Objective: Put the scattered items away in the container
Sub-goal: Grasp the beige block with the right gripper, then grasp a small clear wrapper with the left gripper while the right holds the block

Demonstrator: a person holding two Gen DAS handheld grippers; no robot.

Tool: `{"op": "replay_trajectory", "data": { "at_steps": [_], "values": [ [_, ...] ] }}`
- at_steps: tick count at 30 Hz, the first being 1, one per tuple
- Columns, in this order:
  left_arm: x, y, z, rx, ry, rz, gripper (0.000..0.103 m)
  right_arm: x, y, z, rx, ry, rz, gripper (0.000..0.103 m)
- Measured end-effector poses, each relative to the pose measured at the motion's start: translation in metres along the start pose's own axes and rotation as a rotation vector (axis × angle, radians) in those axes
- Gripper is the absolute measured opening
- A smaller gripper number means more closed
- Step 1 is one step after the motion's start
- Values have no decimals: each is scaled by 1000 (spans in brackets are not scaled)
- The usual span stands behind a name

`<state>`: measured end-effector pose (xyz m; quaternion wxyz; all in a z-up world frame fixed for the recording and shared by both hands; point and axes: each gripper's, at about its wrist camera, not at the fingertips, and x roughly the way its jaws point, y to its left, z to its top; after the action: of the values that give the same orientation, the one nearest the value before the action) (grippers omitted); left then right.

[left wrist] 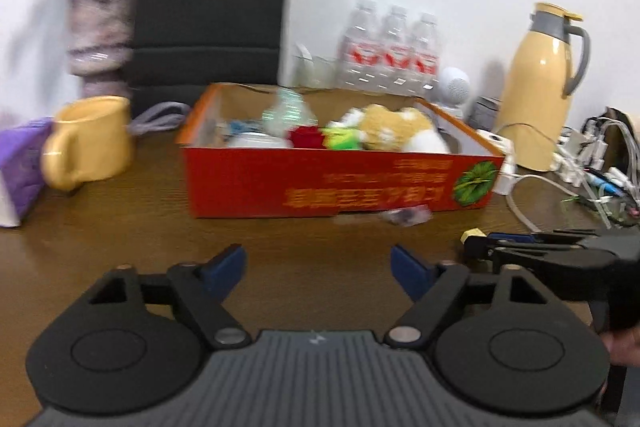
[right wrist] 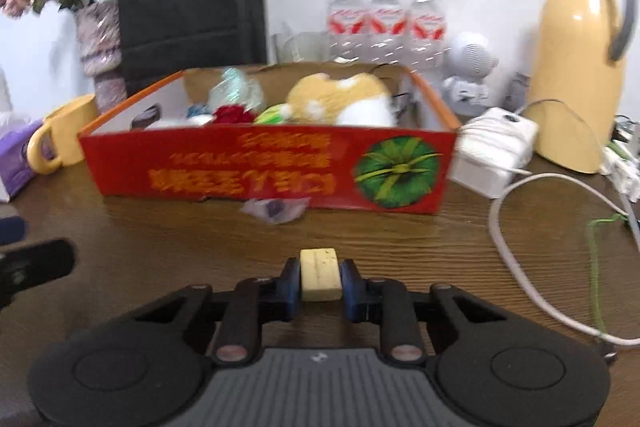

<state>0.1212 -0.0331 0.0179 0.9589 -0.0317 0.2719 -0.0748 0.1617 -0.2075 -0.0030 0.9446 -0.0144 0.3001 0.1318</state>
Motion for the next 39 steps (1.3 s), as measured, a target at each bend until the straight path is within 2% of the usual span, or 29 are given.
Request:
{"op": "replay_trajectory", "data": {
  "at_steps": [3, 5, 9, 14, 17, 18, 19, 21, 25, 27, 29, 30, 34, 39],
  "values": [
    [31, -27, 9, 21, 28, -25, 72, -12, -30, -1, 87, -66, -4, 21],
    [50, -43, 16, 28, 34, -42, 71, -18, -44, -2, 123, -96, -21, 21],
    [80, -68, 24, 47, 52, -39, 72, -24, -50, -6, 99, -111, -24, 21],
    [103, -78, 23, 51, 78, 18, 70, -37, -42, -6, 65, -156, 46, 21],
    [110, -81, 22, 58, 91, 18, 55, -44, -36, -6, 46, -182, 89, 21],
    [112, -82, 22, 64, 98, 23, 46, -45, -35, -6, 42, -187, 99, 21],
    [114, -83, 21, 69, 103, 23, 46, -46, -34, -6, 40, -189, 106, 21],
    [113, -82, 21, 64, 99, 21, 44, -46, -33, -6, 37, -186, 111, 21],
    [113, -81, 21, 58, 96, 27, 28, -47, -33, -6, 40, -184, 110, 21],
    [111, -79, 21, 48, 94, 24, 25, -47, -34, -7, 44, -182, 106, 21],
    [105, -76, 21, 37, 78, 20, 11, -45, -34, -8, 46, -178, 102, 21],
    [102, -76, 21, 37, 70, 22, 8, -44, -34, -8, 48, -174, 100, 21],
    [79, -66, 18, 4, 49, 4, 7, -41, -34, -10, 45, -160, 99, 20],
    [29, -49, 7, -50, 20, 1, 7, -48, -28, -11, 13, -196, 103, 17]
  ]
}}
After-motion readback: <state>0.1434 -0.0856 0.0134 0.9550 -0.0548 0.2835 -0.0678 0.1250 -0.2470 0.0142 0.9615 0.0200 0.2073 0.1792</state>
